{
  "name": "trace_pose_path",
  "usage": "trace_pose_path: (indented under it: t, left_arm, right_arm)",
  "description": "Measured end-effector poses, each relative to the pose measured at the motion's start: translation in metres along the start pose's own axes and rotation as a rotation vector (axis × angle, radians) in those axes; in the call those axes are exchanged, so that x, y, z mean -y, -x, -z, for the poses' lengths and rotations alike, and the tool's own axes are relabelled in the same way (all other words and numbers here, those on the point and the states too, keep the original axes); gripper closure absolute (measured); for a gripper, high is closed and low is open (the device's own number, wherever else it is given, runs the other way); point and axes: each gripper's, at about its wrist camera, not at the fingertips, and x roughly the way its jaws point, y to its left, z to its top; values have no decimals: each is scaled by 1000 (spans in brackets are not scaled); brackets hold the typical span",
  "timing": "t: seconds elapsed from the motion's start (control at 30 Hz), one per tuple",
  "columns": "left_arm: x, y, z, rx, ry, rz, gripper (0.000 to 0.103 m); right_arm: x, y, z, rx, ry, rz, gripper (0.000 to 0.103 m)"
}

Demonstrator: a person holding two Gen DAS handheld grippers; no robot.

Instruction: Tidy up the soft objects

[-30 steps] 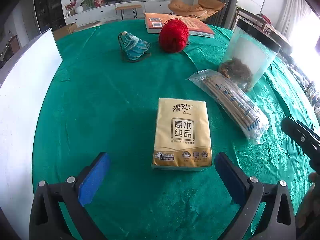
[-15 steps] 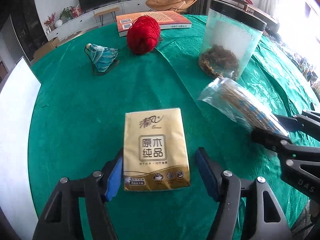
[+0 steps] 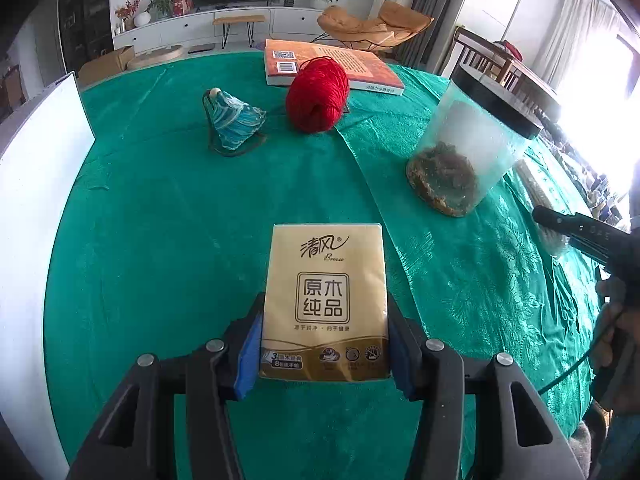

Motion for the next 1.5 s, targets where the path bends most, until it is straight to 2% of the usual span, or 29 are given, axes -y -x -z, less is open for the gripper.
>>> trace_pose_path:
  t: [0.07,0.13,0.2,0.27,0.37,0.47,0.57,0.67,0.83,0.87,0.9,0.93,0.97,1.0,1.03,1.07,1.13,1.2,1.27,1.37,1.5]
  left_arm:
    - [-1,10,-1,17,9,13,51]
    - [-4,23,-3,41,19,30,51]
    - [-8,41,-6,72,39,55,51]
    - [-15,64,-9,113,65,89,51]
    - [-29,104,-12,177,86,125,51]
    - [-52,145,-11,230,90,111,51]
    - [-89,185,1,258,101,33,51]
    - [-136,221,24,265,139,-88,50]
    - [-224,271,71,260,278,-307,50]
    - [-241,277,82,256,315,-366,47]
    - [-257,281,90,245,350,-425,41]
    - [-271,283,98,242,382,-477,17]
    - [-283,285,108,247,419,-529,1]
    - [-292,288,116,264,455,-568,1]
    - [-298,290,124,278,486,-587,1]
    - [-302,290,129,282,511,-581,1]
    - [-303,287,133,293,538,-538,1]
    - [-294,279,128,301,517,-505,1]
    - [-276,268,117,304,465,-465,1]
    - [-243,255,98,306,387,-400,1]
    - [-203,234,71,284,288,-334,1]
  right_arm:
    - [2,-20,-10,-22,0,30,65]
    - [6,-36,-14,-80,-10,40,66]
    - [7,-31,-21,-62,-22,47,67]
    - [3,-10,-28,-6,-31,31,67]
    - [-22,37,-39,99,22,9,67]
    - [-66,85,-44,170,105,-60,67]
    - [-128,121,-38,195,195,-165,67]
    - [-200,142,-18,163,263,-323,67]
    - [-325,151,33,30,368,-592,67]
    - [-348,150,47,-4,387,-635,66]
    - [-369,147,59,-36,404,-674,62]
    - [-390,143,73,-73,428,-714,59]
    - [-408,136,88,-120,459,-743,43]
    - [-422,129,100,-171,488,-759,30]
    - [-427,122,110,-202,507,-754,31]
    - [-424,117,117,-195,518,-740,31]
    - [-400,112,123,-104,538,-655,31]
    - [-357,107,125,46,532,-502,30]
    - [-306,94,126,161,499,-304,30]
    - [-231,64,114,159,403,-90,30]
    - [-161,45,101,127,293,39,30]
